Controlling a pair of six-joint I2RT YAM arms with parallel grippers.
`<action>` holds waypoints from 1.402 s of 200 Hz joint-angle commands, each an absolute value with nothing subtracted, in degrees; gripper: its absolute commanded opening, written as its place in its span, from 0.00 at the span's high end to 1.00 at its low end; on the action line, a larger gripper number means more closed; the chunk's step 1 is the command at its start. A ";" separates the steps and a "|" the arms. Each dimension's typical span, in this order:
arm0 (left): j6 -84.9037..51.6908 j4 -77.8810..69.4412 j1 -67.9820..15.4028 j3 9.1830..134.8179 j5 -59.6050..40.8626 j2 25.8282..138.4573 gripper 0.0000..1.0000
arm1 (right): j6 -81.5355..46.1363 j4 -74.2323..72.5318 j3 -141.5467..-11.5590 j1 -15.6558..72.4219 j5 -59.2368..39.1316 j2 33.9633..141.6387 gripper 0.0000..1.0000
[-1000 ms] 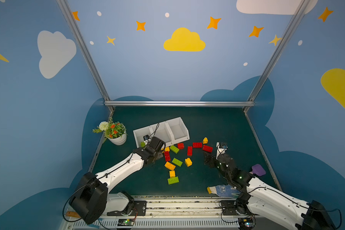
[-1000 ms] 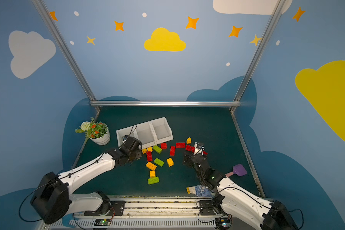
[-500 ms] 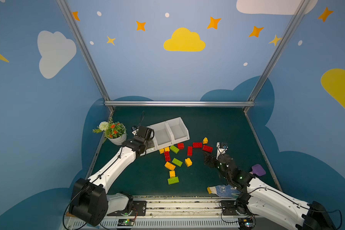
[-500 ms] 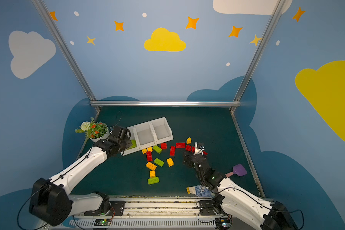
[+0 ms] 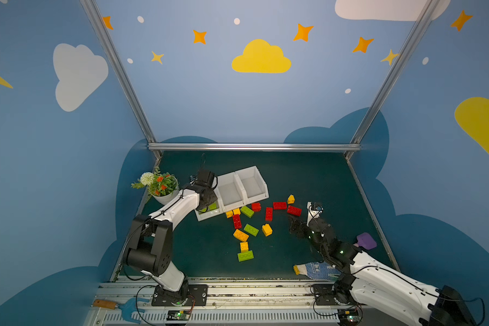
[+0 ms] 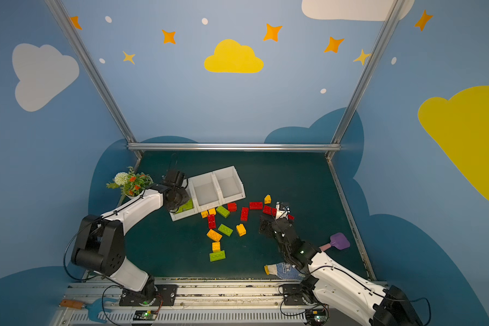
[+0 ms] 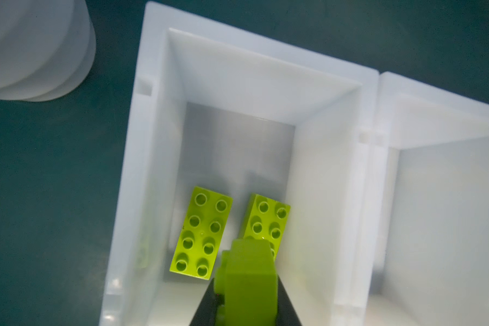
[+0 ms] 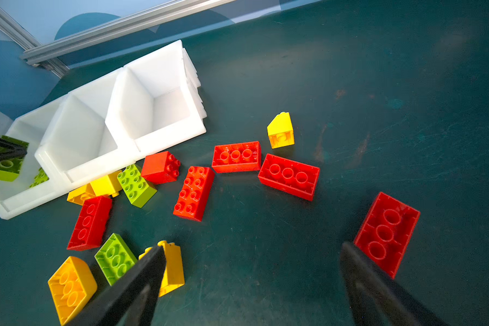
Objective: Sort the legos into containers by color
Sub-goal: 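Lift the brick with the left gripper into the compartment nearest the plant and release, then reach the right gripper to a lime-green brick by the bin while the left arm withdraws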
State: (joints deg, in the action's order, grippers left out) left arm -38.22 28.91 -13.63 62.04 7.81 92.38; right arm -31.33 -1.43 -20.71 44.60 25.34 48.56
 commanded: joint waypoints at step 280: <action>-23.90 41.09 -13.62 46.98 -3.05 32.57 0.13 | -5.75 21.27 -70.97 50.19 -6.09 106.16 0.38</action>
